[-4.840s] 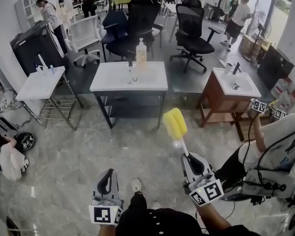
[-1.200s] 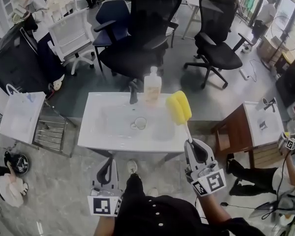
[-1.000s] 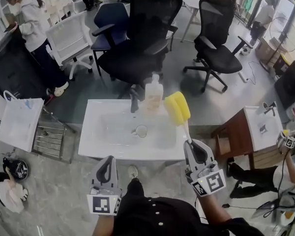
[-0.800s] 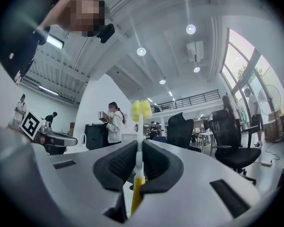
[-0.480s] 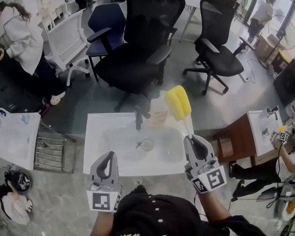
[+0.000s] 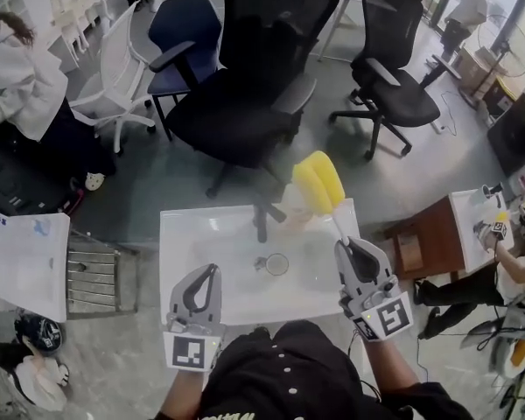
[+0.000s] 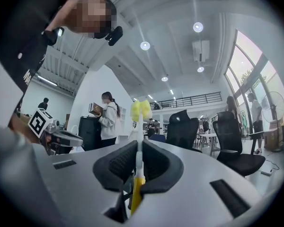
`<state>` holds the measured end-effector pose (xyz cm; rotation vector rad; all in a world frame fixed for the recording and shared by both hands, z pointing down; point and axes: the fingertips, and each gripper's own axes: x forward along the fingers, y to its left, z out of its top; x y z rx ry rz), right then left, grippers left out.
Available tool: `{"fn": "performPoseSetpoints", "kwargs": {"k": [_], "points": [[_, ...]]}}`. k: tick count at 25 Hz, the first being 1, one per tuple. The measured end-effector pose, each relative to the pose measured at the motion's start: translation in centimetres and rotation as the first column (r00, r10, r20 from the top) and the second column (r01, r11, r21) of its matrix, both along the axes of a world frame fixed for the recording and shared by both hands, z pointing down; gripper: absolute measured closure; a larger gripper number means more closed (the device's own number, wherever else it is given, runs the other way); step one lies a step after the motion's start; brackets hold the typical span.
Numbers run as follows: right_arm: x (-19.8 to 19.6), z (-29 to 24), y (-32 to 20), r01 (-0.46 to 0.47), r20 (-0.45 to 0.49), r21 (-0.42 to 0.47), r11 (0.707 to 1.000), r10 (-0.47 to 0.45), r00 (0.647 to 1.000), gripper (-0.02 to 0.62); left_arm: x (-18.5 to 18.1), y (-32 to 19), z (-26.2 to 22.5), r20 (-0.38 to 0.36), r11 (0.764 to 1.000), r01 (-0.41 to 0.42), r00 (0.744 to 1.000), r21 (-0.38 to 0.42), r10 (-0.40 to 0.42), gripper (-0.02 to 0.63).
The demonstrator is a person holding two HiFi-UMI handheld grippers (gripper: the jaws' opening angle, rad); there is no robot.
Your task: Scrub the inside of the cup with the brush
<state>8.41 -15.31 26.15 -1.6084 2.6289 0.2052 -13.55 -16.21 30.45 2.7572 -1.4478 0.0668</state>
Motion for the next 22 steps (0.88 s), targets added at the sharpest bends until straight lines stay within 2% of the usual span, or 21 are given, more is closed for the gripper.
{"fn": "performPoseSetpoints", "kwargs": {"k": [6, 9, 12, 14, 16, 20, 21, 22], "points": [[-0.3, 0.8, -1.4, 0.036, -0.072, -0.029, 0.999, -0.038, 0.997, 0.554, 1.2, -2.1, 3.3, 0.044, 0.995, -0.082, 0.995, -0.057, 0.085, 0.577], [0.2, 1.5, -1.9, 0.072, -0.175, -0.036, 0.997, -0.077, 0.982, 0.554, 2.2, -2.6, 5.5, 0.109, 0.988, -0.136, 0.984, -0.071, 0.144, 0.575], [1.2, 2.2, -2.5, 0.12, -0.287, -0.057, 0.991, -0.132, 0.949, 0.554, 3.6, -2.9, 8.4, 0.173, 0.972, -0.203, 0.96, -0.116, 0.221, 0.575], [1.9, 3.0, -2.8, 0.156, -0.363, -0.087, 0.984, -0.177, 0.915, 0.554, 4.6, -2.9, 10.8, 0.211, 0.955, -0.251, 0.936, -0.161, 0.282, 0.575], [2.4, 4.6, -2.5, 0.199, -0.441, -0.134, 0.971, -0.238, 0.866, 0.554, 5.6, -2.7, 13.8, 0.26, 0.931, -0.298, 0.901, -0.209, 0.347, 0.575], [2.8, 9.0, -0.4, 0.3, -0.529, -0.284, 0.911, -0.41, 0.743, 0.554, 7.3, -1.7, 20.6, 0.327, 0.87, -0.371, 0.819, -0.323, 0.471, 0.574], [2.9, 10.2, 0.1, 0.313, -0.546, -0.327, 0.892, -0.448, 0.708, 0.554, 7.7, -1.4, 22.1, 0.338, 0.855, -0.386, 0.799, -0.348, 0.498, 0.546], [2.9, 11.5, 0.4, 0.32, -0.564, -0.369, 0.873, -0.484, 0.669, 0.554, 8.1, -1.1, 23.7, 0.35, 0.838, -0.398, 0.777, -0.373, 0.524, 0.486]]}}
